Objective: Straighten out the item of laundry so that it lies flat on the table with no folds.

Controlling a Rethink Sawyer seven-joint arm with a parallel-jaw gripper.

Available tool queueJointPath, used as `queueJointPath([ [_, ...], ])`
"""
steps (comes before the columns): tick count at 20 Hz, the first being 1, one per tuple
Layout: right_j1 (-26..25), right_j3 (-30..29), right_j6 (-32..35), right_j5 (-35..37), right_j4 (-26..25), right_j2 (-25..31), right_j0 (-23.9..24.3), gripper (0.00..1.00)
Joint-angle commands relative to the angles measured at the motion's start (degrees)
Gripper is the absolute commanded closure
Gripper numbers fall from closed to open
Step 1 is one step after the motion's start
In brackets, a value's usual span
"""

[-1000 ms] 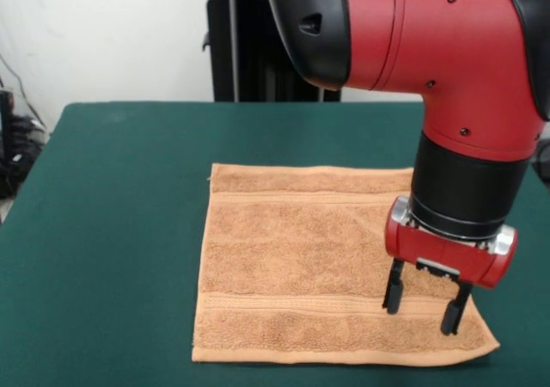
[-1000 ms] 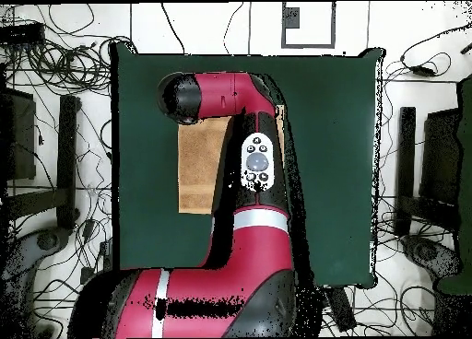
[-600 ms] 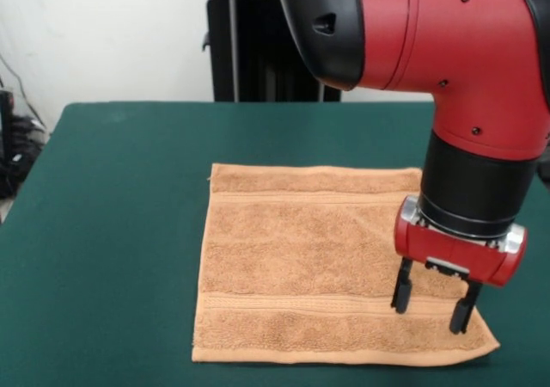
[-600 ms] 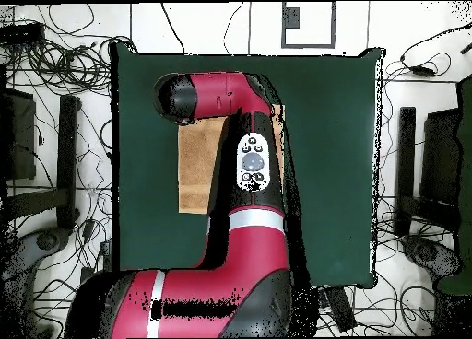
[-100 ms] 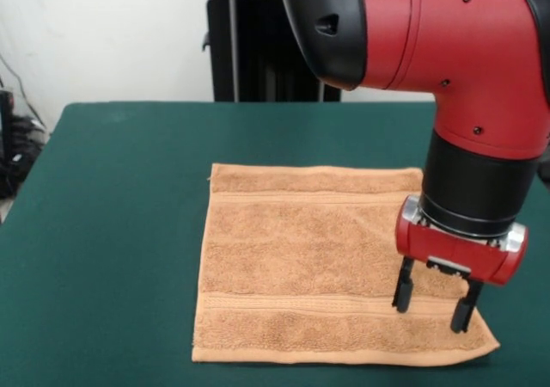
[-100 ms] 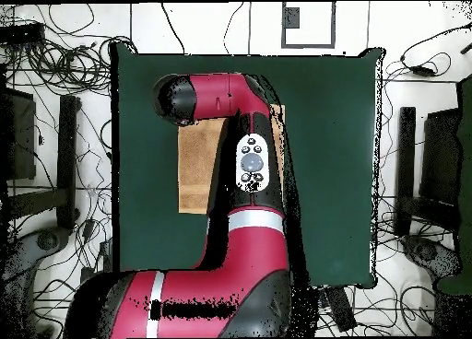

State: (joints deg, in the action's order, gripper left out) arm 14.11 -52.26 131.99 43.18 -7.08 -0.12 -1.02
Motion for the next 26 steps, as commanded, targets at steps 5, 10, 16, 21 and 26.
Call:
queueJointPath([
  [5, 3.34, -9.0, 8.75, -9.47, -1.27, -0.52, -2.59, 0.0],
  [10, 3.67, -8.7, 6.96, -8.85, -0.45, -0.07, -1.92, 0.0],
  [16, 3.83, -8.46, 6.18, -8.91, 0.07, 0.19, -1.45, 0.0],
  [21, 4.05, -8.38, 5.34, -8.57, -0.1, 0.08, -1.42, 0.0],
  [26, 4.53, -9.05, 4.47, -8.4, 0.03, 0.49, -0.95, 0.0],
])
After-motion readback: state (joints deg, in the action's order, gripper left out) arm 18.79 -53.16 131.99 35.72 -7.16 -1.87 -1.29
